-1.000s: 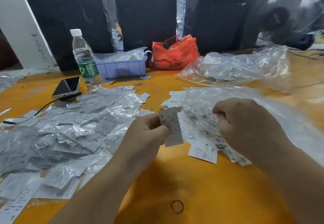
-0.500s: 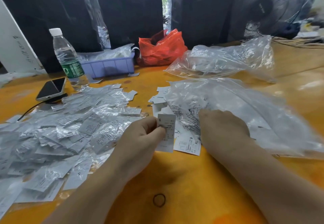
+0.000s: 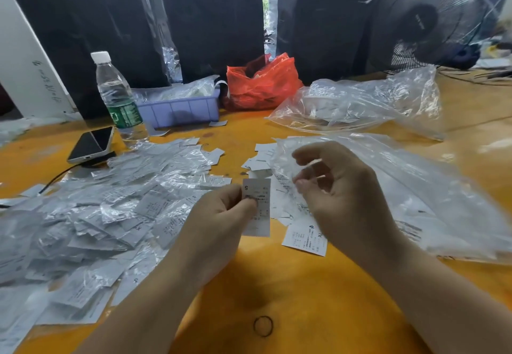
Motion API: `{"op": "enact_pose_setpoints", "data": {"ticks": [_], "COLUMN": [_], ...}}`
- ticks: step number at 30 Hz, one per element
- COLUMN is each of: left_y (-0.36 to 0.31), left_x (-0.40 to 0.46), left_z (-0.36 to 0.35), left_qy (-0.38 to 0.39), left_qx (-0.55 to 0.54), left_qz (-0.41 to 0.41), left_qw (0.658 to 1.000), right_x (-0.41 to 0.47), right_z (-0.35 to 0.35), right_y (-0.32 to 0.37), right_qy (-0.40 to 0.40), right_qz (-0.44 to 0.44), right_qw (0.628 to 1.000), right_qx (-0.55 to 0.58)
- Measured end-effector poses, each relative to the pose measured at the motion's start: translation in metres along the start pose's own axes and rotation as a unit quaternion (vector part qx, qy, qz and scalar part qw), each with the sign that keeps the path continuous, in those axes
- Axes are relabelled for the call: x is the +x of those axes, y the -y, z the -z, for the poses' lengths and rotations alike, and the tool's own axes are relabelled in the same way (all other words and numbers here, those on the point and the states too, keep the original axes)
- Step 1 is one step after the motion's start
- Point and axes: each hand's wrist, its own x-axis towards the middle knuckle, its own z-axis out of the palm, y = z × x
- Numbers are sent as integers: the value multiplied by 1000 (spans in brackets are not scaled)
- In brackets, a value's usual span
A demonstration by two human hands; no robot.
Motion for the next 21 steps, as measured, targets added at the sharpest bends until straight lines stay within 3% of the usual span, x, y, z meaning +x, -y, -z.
{"op": "enact_pose_setpoints", "data": {"ticks": [3, 6, 9, 13, 21], "left_y": [2, 3, 1, 2, 6], "left_x": [3, 4, 2, 3, 4], "left_z": [10, 17, 20, 21, 19], "left_qy": [-54, -84, -91, -68, -40], "left_qx": [3, 14, 28, 6, 12], "left_qz": [-5, -6, -19, -5, -18], "left_qw": [999, 996, 995, 998, 999], "right_x": [9, 20, 32, 47, 34], "right_z": [-2, -7, -22, -52, -71], "right_y": [0, -1, 4, 19, 10], "right_qy": [33, 42, 70, 106, 95], "right_qz": [-144, -220, -266, -258, -257], "right_qw": [958, 912, 886, 902, 892], "right_qx": [247, 342, 374, 330, 360]}}
